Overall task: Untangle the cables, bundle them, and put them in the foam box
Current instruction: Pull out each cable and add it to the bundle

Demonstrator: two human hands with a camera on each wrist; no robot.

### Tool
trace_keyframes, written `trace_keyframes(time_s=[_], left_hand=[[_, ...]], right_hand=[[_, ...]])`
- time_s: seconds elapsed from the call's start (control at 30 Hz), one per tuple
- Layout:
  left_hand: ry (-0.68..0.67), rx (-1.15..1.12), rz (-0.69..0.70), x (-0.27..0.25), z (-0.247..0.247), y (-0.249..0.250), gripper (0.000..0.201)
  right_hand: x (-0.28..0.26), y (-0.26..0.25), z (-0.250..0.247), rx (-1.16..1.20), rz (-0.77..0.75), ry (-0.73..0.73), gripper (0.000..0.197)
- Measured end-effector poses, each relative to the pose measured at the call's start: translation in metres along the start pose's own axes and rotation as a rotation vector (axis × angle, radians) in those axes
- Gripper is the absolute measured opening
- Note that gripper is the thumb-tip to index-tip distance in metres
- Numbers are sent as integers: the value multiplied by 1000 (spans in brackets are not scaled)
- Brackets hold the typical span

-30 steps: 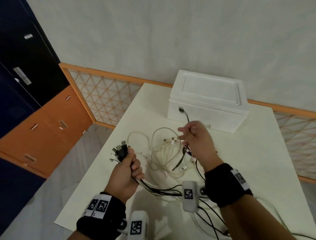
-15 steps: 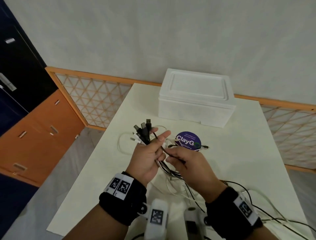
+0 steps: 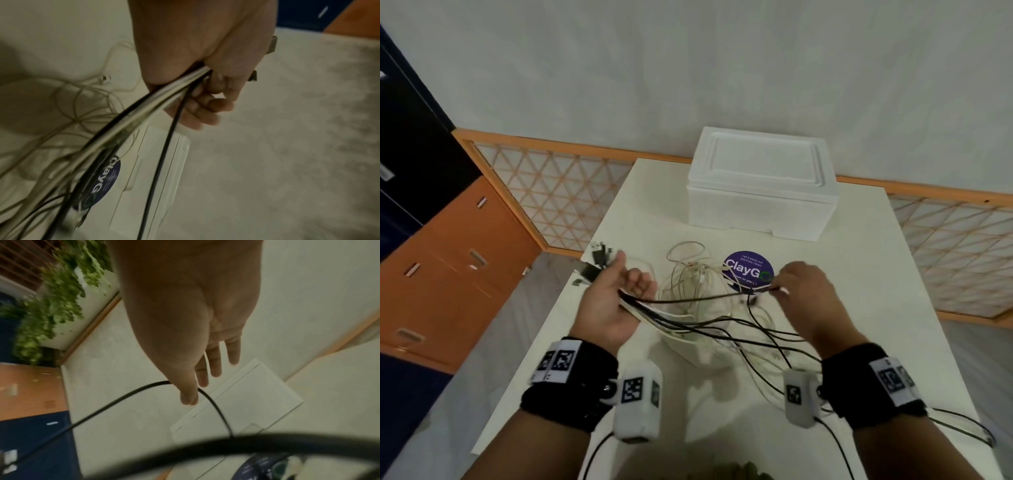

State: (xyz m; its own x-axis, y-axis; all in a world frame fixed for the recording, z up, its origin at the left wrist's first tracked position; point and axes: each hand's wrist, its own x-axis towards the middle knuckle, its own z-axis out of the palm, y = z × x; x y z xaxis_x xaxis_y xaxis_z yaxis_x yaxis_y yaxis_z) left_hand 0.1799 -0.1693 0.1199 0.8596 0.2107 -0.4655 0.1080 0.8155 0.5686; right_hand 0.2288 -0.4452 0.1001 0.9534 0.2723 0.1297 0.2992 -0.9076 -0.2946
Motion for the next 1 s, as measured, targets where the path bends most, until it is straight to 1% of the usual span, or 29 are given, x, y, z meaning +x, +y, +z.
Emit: trace_keyframes(time_s=[0.03, 0.1, 0.17, 0.23, 0.3, 0.37, 0.47, 0.5, 0.53, 0.57, 0.6, 0.63, 0.7, 0.73, 0.77, 0.8, 0.83, 0.9, 0.93, 0.97, 1.0], left_hand=[[-30, -20, -2, -1, -5, 6, 42], [-98, 19, -8, -5, -13, 12, 46], [-127, 71, -8, -9, -17, 10, 47], [-99, 98, -4, -10, -21, 5, 49], [-33, 89, 7, -10, -24, 1, 50], [49, 62, 34, -8, -28, -1, 49], [102, 51, 60, -6, -29, -6, 44], [97, 70, 63, -7, -28, -8, 43], [85, 92, 62, -8, -26, -11, 42], [64, 111, 59, -10, -23, -14, 41], [38, 128, 52, -13, -19, -18, 40], [3, 143, 46, -16, -14, -22, 40], [-96, 175, 24, -25, -2, -31, 37], [-155, 205, 5, -30, 6, -38, 34], [-212, 250, -11, -36, 13, -45, 32], [-259, 303, -17, -42, 19, -52, 32], [-289, 363, -5, -48, 25, -59, 33], [-313, 479, 58, -56, 33, -66, 31], [-323, 508, 82, -58, 35, -65, 29], [-340, 516, 94, -58, 36, -63, 28], [-354, 514, 101, -58, 36, -60, 28]], right_hand=[[2, 9, 1, 24, 58, 15, 7], [5, 19, -1, 104, 136, 9, 10], [6, 17, -8, 197, 159, 4, 12], [5, 11, -17, 236, 125, 44, 14], [1, 14, -25, 146, 129, 14, 16], [-5, 28, -33, 15, 206, -135, 19], [-19, 45, -31, -91, 321, -466, 17], [-25, 45, -29, -141, 324, -565, 16], [-30, 43, -29, -201, 287, -652, 18], [-34, 40, -26, -251, 235, -716, 29], [-38, 37, -24, -251, 182, -730, 43], [-41, 29, -24, -181, 145, -710, 58], [-43, 0, -23, 44, 61, -598, 90], [-43, -18, -21, 157, -8, -544, 104], [-44, -40, -20, 260, -74, -505, 112], [-45, -58, -17, 343, -123, -487, 111], [-45, -73, -15, 405, -157, -486, 99], [-49, -90, -6, 437, -187, -505, 56], [-51, -93, -2, 433, -198, -508, 38], [-53, -91, 3, 417, -210, -500, 28], [-55, -88, 7, 399, -218, -492, 23]])
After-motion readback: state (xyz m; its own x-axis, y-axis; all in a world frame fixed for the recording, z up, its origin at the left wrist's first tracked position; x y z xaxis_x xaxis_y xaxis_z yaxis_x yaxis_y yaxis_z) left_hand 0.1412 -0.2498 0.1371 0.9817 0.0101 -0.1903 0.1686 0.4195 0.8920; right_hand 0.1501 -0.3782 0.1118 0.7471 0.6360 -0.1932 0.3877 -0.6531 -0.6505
